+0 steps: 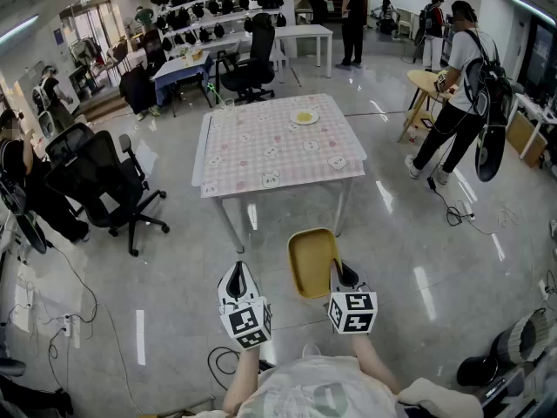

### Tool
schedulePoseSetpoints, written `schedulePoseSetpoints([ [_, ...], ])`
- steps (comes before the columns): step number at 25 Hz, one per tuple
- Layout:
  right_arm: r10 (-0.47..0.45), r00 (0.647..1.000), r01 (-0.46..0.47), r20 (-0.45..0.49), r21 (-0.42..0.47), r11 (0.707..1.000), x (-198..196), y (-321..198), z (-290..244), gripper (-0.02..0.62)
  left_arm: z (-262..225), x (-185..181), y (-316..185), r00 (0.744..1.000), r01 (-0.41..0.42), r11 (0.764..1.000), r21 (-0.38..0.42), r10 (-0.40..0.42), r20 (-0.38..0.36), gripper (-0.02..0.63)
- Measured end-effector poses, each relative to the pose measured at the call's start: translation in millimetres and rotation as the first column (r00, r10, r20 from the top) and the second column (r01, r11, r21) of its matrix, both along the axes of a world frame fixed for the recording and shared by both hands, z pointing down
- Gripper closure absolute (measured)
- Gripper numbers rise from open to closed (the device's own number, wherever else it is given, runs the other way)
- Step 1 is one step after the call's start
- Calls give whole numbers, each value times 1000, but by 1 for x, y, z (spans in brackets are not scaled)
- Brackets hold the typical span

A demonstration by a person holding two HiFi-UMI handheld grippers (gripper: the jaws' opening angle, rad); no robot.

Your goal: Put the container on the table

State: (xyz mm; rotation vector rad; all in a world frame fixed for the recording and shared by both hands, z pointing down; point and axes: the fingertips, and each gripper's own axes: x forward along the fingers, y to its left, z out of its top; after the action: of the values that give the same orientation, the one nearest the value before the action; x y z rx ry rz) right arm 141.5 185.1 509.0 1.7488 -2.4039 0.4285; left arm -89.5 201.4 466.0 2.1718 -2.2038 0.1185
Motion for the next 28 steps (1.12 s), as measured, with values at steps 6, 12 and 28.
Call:
schedulePoseSetpoints([
  [6,-12,1000,12,3,0,1000,2,1,-2,565,1,7,0,1000,-7,1000,-7,7,-1,578],
  [12,-5,1000,5,8,-8,1000,4,1,-2,565,-3,7,-3,1000,-11,1000,-3,11,7,578],
  [28,0,999,4,52,-76,997,6,-26,35,565,38,-4,-18,998,41,996,-85,-44,-34,578],
])
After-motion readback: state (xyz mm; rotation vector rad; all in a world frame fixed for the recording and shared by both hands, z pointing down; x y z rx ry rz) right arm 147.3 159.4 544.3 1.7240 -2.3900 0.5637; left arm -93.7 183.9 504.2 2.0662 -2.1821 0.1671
